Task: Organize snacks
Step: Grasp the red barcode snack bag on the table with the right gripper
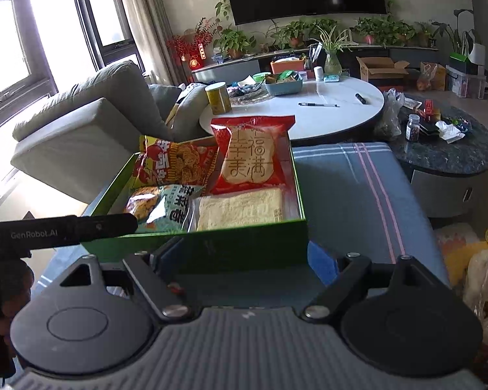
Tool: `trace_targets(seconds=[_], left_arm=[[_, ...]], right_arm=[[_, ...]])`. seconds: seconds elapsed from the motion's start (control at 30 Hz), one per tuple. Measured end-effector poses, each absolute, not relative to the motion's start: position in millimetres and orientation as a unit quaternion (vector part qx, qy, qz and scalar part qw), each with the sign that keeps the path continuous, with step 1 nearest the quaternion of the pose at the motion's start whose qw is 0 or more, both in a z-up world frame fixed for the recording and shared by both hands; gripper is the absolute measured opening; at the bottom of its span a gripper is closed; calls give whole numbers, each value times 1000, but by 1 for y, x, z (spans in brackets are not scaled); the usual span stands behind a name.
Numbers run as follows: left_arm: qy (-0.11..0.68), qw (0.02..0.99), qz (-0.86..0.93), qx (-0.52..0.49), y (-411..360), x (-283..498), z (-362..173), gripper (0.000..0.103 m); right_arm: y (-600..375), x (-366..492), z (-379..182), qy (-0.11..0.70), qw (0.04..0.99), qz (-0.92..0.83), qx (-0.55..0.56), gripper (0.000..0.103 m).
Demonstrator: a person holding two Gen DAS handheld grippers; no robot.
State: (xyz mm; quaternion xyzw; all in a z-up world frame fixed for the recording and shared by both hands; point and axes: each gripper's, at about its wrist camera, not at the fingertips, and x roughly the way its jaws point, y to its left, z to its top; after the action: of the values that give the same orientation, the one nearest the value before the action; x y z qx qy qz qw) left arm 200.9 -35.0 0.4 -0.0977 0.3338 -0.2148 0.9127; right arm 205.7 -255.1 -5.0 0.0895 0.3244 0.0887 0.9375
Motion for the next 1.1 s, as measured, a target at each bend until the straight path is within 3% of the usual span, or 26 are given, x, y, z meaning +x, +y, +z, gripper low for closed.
trace_targets(seconds=[0.33,0.5,0.67,0.83,1.1], left_arm=[[326,914,-238,-47,-43,139,-8,60],[323,917,-223,-72,-31,131,-7,60],[317,922,-210,-74,-24,124,-3,60],[311,926,-198,-81,-17,121,-2,60],[323,921,-201,-79,-18,124,-9,61]], right_arm=[[-262,153,-30,378,918,97,68,75],[-237,119,-36,392,907,145,-61,86],[-208,104,-54,396,884,167,-185,88],[-208,138,-69,399,897,119,-149,88],[-245,196,-68,382,924,22,32,90]])
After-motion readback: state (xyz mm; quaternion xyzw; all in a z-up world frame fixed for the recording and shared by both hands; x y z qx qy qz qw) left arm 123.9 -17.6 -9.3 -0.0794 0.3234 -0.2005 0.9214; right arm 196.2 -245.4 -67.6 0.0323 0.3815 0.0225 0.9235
